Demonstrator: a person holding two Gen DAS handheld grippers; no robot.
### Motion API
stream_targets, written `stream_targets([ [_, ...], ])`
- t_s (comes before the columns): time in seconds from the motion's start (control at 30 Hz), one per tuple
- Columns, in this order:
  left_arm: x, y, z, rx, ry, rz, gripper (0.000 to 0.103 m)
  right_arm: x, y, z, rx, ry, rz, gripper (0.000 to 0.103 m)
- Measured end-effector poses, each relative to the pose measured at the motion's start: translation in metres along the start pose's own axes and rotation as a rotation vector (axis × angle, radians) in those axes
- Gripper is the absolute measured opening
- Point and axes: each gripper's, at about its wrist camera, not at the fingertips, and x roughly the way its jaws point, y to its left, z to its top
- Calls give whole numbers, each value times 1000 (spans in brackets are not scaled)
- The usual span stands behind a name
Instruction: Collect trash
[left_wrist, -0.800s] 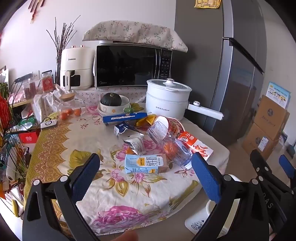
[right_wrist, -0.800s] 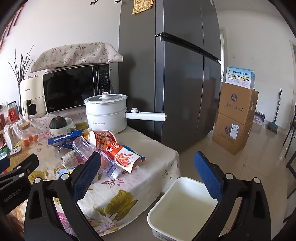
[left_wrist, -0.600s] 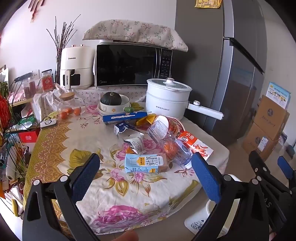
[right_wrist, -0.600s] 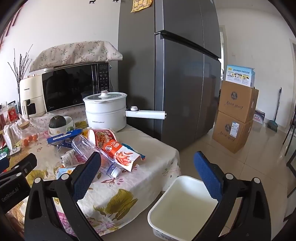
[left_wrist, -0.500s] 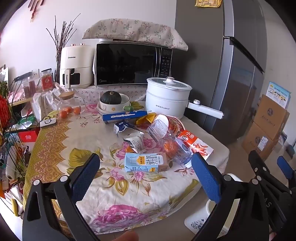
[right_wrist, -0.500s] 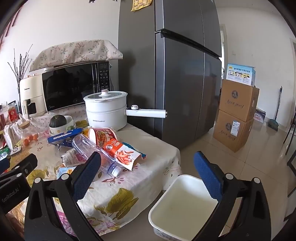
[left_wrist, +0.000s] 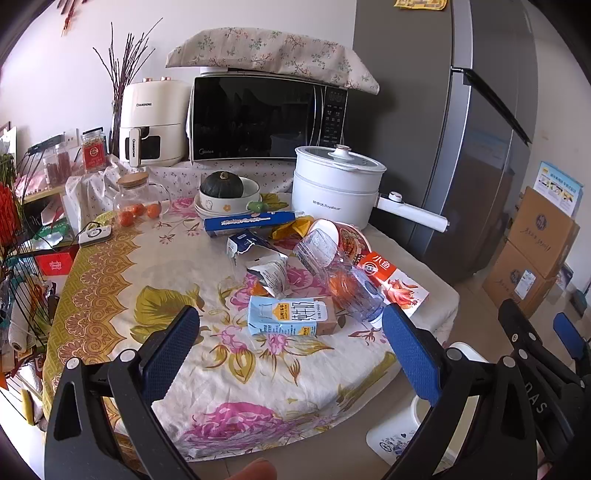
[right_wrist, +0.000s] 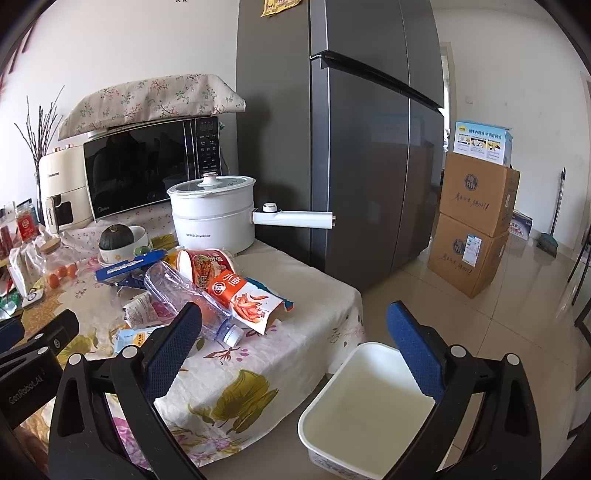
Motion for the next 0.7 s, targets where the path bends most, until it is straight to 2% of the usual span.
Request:
stream_targets([
  [0.7, 0, 3, -1, -17, 7, -12, 96, -3, 0, 1, -6, 1, 4, 96],
])
